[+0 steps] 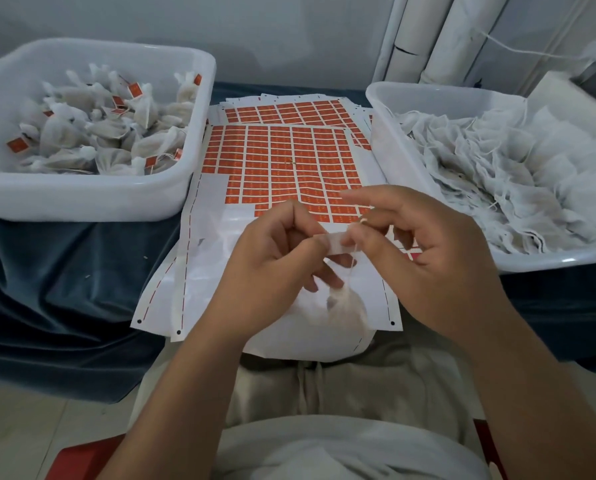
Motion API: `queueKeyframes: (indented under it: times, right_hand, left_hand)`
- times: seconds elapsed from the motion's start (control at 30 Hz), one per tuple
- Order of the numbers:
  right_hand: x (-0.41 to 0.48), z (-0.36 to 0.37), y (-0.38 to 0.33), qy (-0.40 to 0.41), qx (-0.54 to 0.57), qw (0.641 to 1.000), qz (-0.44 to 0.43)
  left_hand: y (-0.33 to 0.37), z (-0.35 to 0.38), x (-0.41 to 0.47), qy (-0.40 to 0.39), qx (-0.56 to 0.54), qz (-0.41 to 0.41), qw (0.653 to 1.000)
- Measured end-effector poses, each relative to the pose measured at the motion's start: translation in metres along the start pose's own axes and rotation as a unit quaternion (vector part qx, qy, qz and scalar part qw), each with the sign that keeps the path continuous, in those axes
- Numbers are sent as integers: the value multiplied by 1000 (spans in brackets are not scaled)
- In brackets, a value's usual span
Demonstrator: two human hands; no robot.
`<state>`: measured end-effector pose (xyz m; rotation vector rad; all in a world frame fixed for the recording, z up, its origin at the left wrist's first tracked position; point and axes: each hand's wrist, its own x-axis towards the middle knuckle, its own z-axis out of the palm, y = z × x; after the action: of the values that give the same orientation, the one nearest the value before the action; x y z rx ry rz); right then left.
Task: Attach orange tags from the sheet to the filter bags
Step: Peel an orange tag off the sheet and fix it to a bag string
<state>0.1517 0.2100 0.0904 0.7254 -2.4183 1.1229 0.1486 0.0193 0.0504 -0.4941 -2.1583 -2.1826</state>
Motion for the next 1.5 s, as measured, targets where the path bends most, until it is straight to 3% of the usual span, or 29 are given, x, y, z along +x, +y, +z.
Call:
queueKeyframes:
  times: [0.13, 0.33, 0.57, 0.93, 1.5]
  right_hand:
    - [-2, 5, -2, -7, 39, 999, 12]
    - [-3, 8, -2, -1, 102, 993, 64]
    - [-1, 6, 0, -5, 128, 989, 72]
    - [0, 6, 3, 15, 90, 993, 70]
    - [0, 9, 6, 17, 75, 994, 75]
  left_hand:
    - [-2, 1, 0, -9, 36, -1, 999]
    - [-5, 8, 3, 41, 42, -6, 998]
    - [-3, 13, 0, -23, -16, -16, 999]
    - [-6, 14, 2, 8, 43, -40, 998]
    - [-7, 14, 0, 64, 150, 26, 986]
